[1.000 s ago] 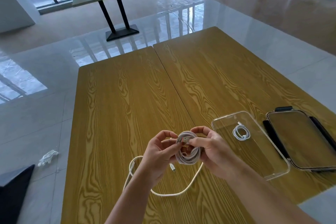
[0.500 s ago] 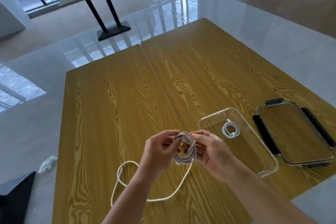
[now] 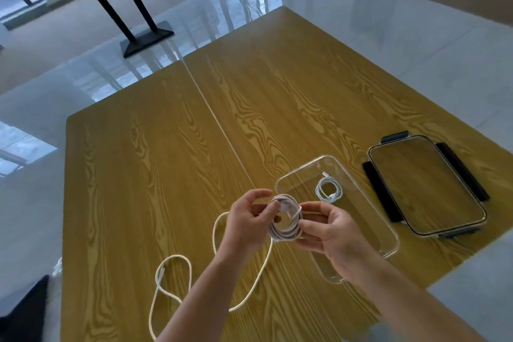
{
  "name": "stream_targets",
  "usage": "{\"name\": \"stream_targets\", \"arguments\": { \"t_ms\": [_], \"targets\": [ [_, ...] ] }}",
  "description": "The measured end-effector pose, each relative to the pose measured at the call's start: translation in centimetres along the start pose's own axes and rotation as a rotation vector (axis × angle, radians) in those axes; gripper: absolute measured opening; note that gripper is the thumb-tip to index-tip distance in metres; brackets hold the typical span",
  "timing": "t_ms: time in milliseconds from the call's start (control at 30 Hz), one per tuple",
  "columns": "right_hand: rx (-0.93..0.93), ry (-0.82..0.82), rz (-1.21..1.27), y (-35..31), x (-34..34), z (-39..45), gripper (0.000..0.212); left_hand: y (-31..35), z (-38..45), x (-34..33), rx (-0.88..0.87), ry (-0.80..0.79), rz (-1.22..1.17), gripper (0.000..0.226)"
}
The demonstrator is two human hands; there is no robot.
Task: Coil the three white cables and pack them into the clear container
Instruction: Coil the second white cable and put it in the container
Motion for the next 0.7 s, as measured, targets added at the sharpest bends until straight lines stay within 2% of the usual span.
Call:
{"name": "stream_targets", "arguments": {
  "t_ms": [233, 433, 567, 633, 700],
  "targets": [
    [0.027, 0.16, -0.081, 0.2, 4.6, 1.7, 0.014, 0.2, 2.8, -4.4, 0.125, -0.067, 0.109, 0.007],
    [-0.01, 0.295, -0.204, 0.7, 8.6, 2.5, 0.008, -0.2, 4.2, -8.4, 0.298, -0.125, 0.094, 0.019],
    [-0.105, 0.274, -0.197, 1.1, 9.7, 2.4, 0.022, -1.2, 5.1, -10.7, 0.389, -0.123, 0.097, 0.02],
    [-0.161, 0.248, -0.166, 1.6, 10.0, 2.4, 0.037, -1.7, 5.5, -11.7, 0.39, -0.116, 0.144, 0.01],
    [-0.211, 0.245, -0.16, 2.0, 10.4, 2.5, 0.05, -2.0, 5.7, -12.6, 0.399, -0.103, 0.179, 0.011]
  ]
}}
Point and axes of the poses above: each hand's wrist, its own z-axis towards the middle knuckle, its own x-axis out of the back of the hand, y = z × x, the point moved 3 cm from there along z, towards the middle knuckle, and after that the axes turned 11 degrees about x, right-handed, at the moved point
